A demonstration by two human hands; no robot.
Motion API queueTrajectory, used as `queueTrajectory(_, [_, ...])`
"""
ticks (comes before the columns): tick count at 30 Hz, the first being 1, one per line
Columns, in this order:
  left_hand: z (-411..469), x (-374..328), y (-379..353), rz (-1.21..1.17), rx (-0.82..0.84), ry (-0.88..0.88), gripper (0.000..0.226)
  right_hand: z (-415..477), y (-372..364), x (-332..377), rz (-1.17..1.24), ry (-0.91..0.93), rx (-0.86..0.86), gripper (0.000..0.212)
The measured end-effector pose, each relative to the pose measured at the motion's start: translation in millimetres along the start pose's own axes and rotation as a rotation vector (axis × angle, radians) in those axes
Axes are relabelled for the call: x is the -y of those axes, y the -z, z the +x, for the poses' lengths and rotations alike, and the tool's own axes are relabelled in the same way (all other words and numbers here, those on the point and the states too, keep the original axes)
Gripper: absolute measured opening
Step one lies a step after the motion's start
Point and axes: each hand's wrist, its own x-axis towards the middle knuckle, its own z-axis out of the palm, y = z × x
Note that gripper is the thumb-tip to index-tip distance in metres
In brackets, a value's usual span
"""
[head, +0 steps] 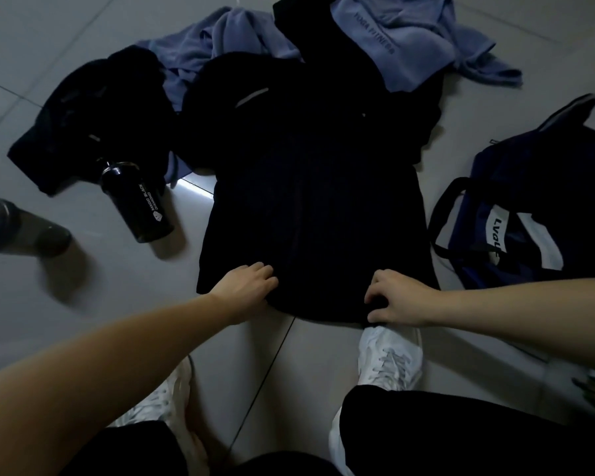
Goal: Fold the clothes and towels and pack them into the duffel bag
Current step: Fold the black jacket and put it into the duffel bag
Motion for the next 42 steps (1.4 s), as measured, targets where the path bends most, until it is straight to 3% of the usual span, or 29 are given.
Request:
queueTrajectory(4, [5,2,12,-0.168,-0.064,0.081,0.019,4,-3,6,-0.056,-0.002,0.026,0.052])
queueTrajectory(7, [12,8,26,-0.341,-0.063,0.24,0.011,10,-3,8,-0.104,-0.034,0.028,0.037])
queueTrajectory(10, [21,19,35,-0.411,-0.103,0.344,0.011,17,7,7,0.052,-0.104,-0.024,0.031])
queueTrajectory(13, [28,29,44,-0.421,-0.152,0.379,0.026,24,29,0,0.286,-0.175,-0.139,0.017])
queueTrajectory(17, [28,40,58,-0.287,-0.036,0.311,0.064,36,56,-8,0.391,-0.219,-0.178,0.021])
queueTrajectory(22, [33,52,61,-0.203,-0.027,0.295,0.033,45,66,-11,0.329,-0.174,-0.174,0.013])
queueTrajectory(26, [30,62,66,-0.189,-0.006,0.265,0.036,41,67,-12,0.262,-0.17,-0.122,0.056])
queueTrajectory(29, [28,72,69,-0.177,0.008,0.236,0.038,40,66,-16,0.16,-0.152,-0.082,0.066])
queueTrajectory(36, [17,88,84,-0.134,0.021,0.308,0.036,34,66,-42,0.119,-0.225,-0.237,0.052])
queueTrajectory(42, [11,89,99,-0.194,-0.137,0.461,0.031,29,83,-56,0.191,-0.351,-0.332,0.038])
